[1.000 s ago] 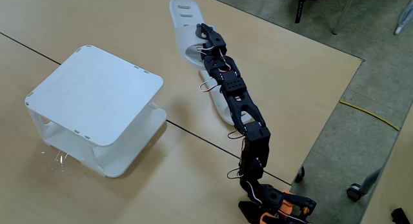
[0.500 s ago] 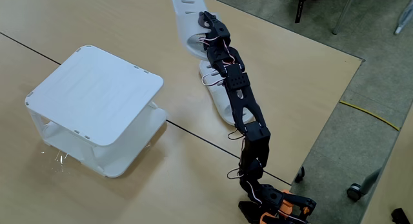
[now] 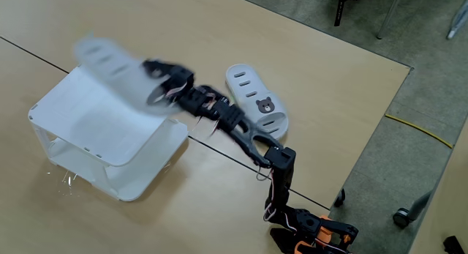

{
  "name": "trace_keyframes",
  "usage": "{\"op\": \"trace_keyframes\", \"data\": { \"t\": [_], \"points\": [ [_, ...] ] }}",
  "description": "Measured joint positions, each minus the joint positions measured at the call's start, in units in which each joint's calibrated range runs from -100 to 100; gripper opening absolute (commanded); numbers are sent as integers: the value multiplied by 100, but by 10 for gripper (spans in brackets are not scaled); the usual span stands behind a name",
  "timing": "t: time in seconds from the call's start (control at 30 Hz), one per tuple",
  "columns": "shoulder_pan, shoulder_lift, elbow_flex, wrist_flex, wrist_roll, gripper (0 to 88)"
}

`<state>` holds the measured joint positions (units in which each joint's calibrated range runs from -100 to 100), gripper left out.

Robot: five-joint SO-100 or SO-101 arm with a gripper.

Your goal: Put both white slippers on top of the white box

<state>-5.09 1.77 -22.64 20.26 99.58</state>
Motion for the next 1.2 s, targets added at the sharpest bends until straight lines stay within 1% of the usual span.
{"op": "trace_keyframes", "data": {
  "t": [0.1, 0.27, 0.53, 0.6, 0.9, 1.07, 1.2],
  "points": [
    [-674, 0, 0, 0, 0, 8],
    [-1243, 0, 0, 0, 0, 8],
    [-1243, 16, -36, 0, 0, 8],
    [-1169, 280, -377, 0, 0, 8],
    [-921, 3035, -3028, 0, 0, 8],
    [-891, 4058, -4115, 0, 0, 8],
    [-764, 4445, -4501, 0, 0, 12]
  ]
}}
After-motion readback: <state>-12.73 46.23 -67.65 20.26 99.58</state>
